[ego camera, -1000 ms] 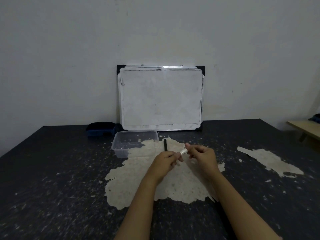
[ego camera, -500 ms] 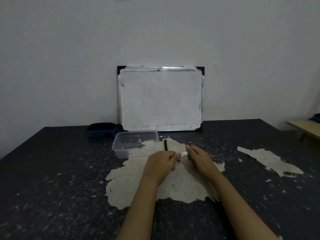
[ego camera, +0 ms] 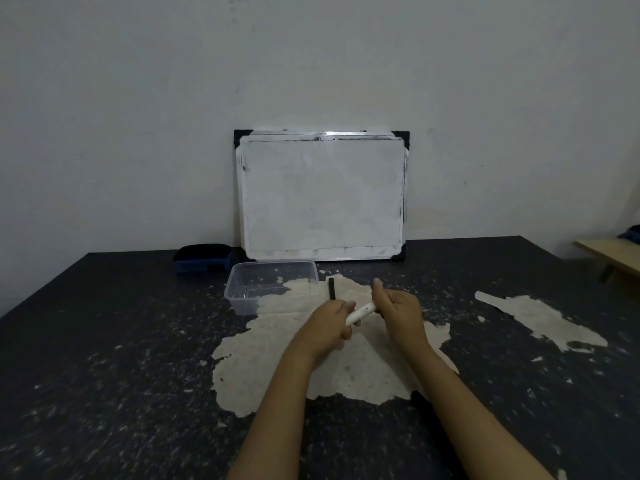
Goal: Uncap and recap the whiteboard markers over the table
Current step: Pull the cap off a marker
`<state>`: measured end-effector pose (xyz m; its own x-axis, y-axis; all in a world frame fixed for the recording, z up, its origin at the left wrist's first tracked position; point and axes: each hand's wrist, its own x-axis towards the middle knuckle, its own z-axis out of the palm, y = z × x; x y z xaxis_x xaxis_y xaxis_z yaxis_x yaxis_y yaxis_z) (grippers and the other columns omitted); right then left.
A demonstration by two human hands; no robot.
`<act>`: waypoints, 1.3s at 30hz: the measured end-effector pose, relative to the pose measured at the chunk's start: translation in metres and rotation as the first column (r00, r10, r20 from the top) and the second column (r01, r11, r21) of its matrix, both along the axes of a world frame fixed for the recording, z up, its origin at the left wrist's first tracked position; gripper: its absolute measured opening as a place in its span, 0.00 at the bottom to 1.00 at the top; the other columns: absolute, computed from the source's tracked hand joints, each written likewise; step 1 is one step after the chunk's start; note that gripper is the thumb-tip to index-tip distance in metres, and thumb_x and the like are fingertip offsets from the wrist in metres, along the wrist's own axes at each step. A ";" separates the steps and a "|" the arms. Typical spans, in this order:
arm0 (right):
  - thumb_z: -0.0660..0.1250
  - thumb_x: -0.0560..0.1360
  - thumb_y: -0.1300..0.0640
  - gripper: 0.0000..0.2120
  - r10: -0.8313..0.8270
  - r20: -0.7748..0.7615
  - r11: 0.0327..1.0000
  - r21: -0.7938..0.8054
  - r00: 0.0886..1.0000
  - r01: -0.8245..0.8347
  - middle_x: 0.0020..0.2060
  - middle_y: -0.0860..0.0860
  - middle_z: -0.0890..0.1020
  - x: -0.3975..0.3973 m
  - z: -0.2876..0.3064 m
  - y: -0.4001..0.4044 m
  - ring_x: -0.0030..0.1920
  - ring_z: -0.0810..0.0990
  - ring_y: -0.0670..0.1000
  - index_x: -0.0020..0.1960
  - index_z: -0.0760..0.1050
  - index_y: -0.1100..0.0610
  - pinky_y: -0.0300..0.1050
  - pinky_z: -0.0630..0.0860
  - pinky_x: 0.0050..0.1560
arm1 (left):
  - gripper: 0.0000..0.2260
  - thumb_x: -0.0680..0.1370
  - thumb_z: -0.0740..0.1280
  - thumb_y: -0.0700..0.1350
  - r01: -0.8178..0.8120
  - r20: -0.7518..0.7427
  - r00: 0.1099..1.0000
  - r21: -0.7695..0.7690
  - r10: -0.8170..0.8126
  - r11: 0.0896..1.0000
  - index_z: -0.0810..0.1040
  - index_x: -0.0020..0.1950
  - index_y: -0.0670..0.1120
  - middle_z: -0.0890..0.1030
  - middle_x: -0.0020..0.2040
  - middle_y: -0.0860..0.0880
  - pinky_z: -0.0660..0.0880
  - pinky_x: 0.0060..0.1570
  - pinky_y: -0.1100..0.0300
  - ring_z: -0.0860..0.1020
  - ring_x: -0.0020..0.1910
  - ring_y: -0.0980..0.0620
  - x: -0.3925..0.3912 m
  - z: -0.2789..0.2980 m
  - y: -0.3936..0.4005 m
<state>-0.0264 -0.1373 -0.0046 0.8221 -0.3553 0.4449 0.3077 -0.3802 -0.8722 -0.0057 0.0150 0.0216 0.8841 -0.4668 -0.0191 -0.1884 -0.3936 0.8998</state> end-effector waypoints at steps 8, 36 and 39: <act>0.64 0.81 0.58 0.27 -0.007 0.069 0.999 -0.032 0.998 0.009 0.21 0.51 0.62 -0.004 0.007 0.004 0.23 0.59 0.45 0.24 0.63 0.56 0.38 0.57 0.27 | 0.20 0.83 0.56 0.57 0.127 -0.293 0.937 -0.221 -0.190 0.967 0.77 0.45 0.44 0.70 0.25 0.52 0.60 0.19 0.66 0.62 0.19 0.58 0.004 0.002 0.006; 0.60 0.83 0.54 0.17 0.223 -0.040 0.972 -0.070 0.974 -0.226 0.29 0.44 0.67 -0.006 0.012 0.006 0.31 0.65 0.43 0.35 0.68 0.56 0.39 0.62 0.34 | 0.14 0.80 0.63 0.54 0.173 -0.654 0.400 -0.634 -0.642 0.754 0.73 0.40 0.45 0.65 0.25 0.55 0.57 0.16 0.69 0.60 0.17 0.60 0.026 -0.010 0.028; 0.57 0.84 0.54 0.18 0.196 0.024 0.978 0.068 0.980 -0.197 0.30 0.53 0.64 -0.007 0.021 0.007 0.30 0.62 0.45 0.36 0.68 0.58 0.38 0.60 0.31 | 0.13 0.81 0.64 0.49 0.090 -0.599 0.193 -0.778 -0.778 0.621 0.71 0.42 0.42 0.62 0.27 0.52 0.56 0.18 0.67 0.59 0.20 0.57 0.035 -0.016 0.038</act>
